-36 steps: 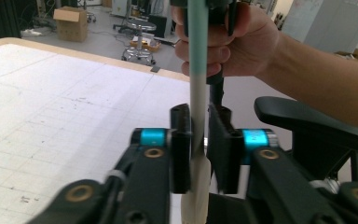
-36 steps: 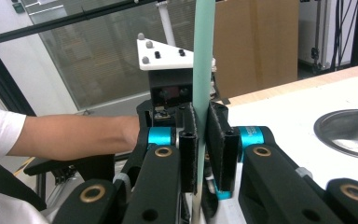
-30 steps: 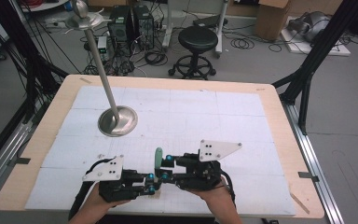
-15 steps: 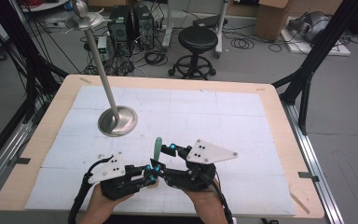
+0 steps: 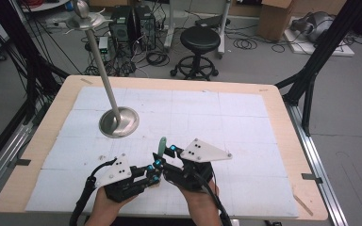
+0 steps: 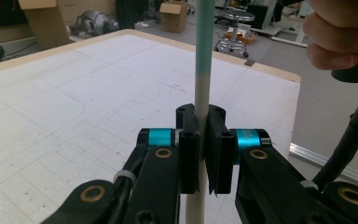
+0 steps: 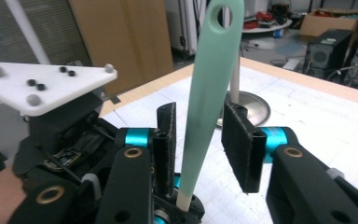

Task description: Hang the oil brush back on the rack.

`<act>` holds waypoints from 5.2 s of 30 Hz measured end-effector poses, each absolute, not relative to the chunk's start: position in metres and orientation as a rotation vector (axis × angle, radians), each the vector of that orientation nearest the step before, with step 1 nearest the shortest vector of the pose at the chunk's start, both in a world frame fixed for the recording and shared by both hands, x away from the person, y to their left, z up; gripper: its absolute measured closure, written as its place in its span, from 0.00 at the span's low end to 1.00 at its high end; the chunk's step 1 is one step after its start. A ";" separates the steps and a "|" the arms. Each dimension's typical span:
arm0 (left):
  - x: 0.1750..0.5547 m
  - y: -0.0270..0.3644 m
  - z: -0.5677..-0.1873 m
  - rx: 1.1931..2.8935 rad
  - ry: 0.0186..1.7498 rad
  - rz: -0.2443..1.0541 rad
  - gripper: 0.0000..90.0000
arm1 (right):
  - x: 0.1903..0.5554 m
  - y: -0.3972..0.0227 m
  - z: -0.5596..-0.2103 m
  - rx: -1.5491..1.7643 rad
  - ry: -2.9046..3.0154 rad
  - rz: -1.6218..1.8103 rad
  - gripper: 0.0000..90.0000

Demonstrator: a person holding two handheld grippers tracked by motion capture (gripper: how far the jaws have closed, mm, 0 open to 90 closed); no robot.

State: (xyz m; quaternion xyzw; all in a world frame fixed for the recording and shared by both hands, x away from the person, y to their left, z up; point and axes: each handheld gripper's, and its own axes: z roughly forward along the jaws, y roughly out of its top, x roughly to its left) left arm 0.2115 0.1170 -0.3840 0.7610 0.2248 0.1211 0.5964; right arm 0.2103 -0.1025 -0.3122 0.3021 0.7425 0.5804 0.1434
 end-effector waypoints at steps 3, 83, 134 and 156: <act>0.212 0.116 -0.384 1.762 0.530 0.287 0.94 | 0.211 -0.103 -0.312 0.885 2.142 1.689 0.84; 0.217 0.138 -0.382 1.720 0.376 0.062 0.93 | 0.215 -0.113 -0.317 0.551 2.228 2.025 0.45; 0.221 0.138 -0.380 1.683 0.273 -0.094 0.58 | 0.229 -0.121 -0.319 0.408 2.374 2.075 0.85; 0.217 0.135 -0.382 1.698 0.169 -0.180 0.83 | 0.240 -0.121 -0.328 0.077 2.423 2.304 0.85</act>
